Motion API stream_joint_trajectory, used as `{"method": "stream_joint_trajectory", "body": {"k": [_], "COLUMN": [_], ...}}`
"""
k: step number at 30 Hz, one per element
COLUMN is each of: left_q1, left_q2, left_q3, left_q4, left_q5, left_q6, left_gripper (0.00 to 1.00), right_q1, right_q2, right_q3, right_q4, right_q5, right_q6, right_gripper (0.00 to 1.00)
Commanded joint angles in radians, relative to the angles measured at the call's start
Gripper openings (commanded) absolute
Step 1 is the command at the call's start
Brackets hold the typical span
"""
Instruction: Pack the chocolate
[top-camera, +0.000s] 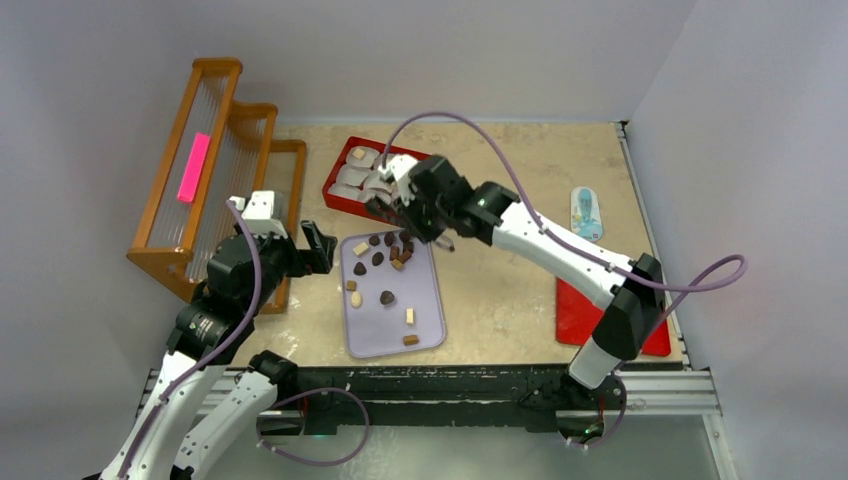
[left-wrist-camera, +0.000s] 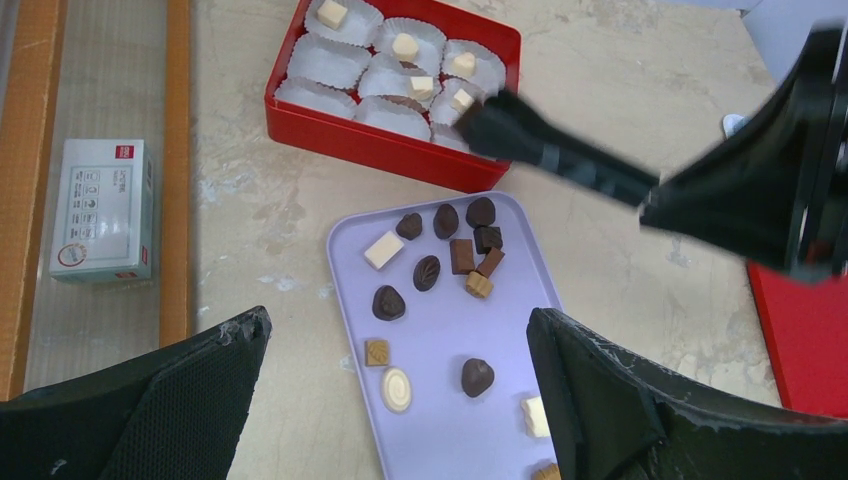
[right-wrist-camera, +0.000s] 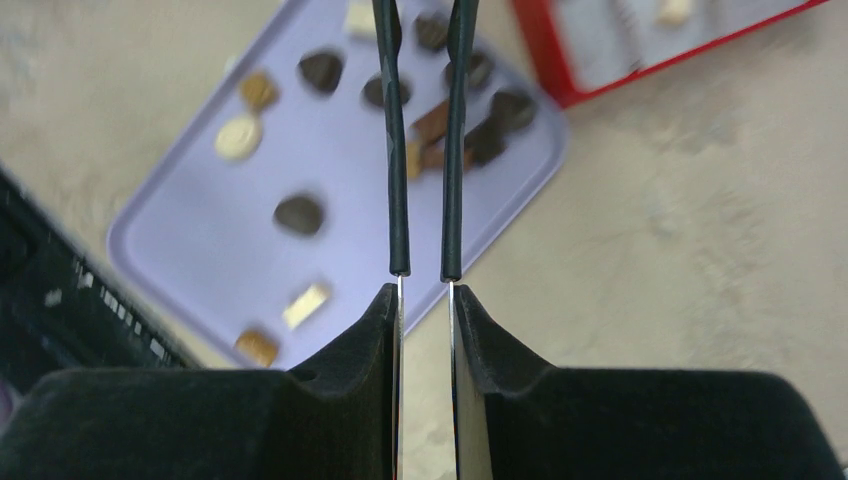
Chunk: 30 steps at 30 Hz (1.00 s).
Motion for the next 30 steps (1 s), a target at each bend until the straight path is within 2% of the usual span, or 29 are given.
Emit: {"method": "stream_joint_trajectory", "body": {"k": [1, 6, 15, 24, 30], "left_q1": [-0.003, -0.002, -0.003, -0.003, -0.003], "left_q2": [0.026, 0.023, -0.006, -0.006, -0.012], "left_q3": [0.003, -0.002, -0.013, -0.014, -0.013], "left_q4": [0.034, 0.043, 0.067, 0.065, 0.064], "left_q5": [-0.02, -0.054, -0.1, -0.101, -0.092], "left_q6": [-0.015, -0.016, -0.005, -0.005, -0.002], "left_gripper": [1.0, 1.0, 1.0, 1.0, 1.0], "right_q1": [-0.101, -0.155, -0.17, -0.17, -0.17], "right_q2": [0.081, 0.178, 0.375, 0.519, 0.631], "right_q3": [0.144, 0.287, 0.484, 0.566, 0.651], "right_q4": [0.037, 0.063, 0.075, 0.187, 0.2], "right_q5": [-0.004, -0.009, 0.033, 0.014, -0.015], "right_q6": [-0.048, -0.086, -0.143, -0.149, -0.139], "right_gripper": [0.14, 0.14, 0.15, 0.18, 0.19]}}
